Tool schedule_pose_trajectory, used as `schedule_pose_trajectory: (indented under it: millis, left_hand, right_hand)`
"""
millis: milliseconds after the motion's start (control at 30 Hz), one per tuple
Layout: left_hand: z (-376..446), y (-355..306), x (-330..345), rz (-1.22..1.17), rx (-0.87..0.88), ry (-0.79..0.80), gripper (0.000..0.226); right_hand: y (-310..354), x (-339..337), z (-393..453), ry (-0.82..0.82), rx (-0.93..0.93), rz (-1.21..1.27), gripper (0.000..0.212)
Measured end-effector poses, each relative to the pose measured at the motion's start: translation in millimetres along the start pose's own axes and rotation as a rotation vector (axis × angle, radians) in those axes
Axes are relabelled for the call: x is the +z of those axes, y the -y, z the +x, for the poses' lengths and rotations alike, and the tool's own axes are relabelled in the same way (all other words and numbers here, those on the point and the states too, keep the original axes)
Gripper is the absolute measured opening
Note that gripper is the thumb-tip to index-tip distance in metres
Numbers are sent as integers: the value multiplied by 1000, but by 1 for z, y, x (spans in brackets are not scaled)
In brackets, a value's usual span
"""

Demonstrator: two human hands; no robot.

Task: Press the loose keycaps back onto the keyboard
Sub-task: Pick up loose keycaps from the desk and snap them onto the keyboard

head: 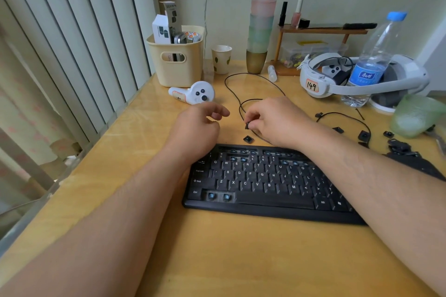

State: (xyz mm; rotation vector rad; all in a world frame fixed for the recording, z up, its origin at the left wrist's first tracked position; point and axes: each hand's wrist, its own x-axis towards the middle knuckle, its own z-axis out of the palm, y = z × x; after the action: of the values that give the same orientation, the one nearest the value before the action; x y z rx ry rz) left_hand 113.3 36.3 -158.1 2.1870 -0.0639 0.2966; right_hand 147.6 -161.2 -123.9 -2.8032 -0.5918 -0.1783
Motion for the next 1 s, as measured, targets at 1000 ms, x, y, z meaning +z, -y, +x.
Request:
schedule_pose_trajectory:
  millis: [1000]
  left_hand:
    - [-14,-14,-3,-320,137,148,14]
  right_hand:
    - [15,8,-49,-266,137,608,23]
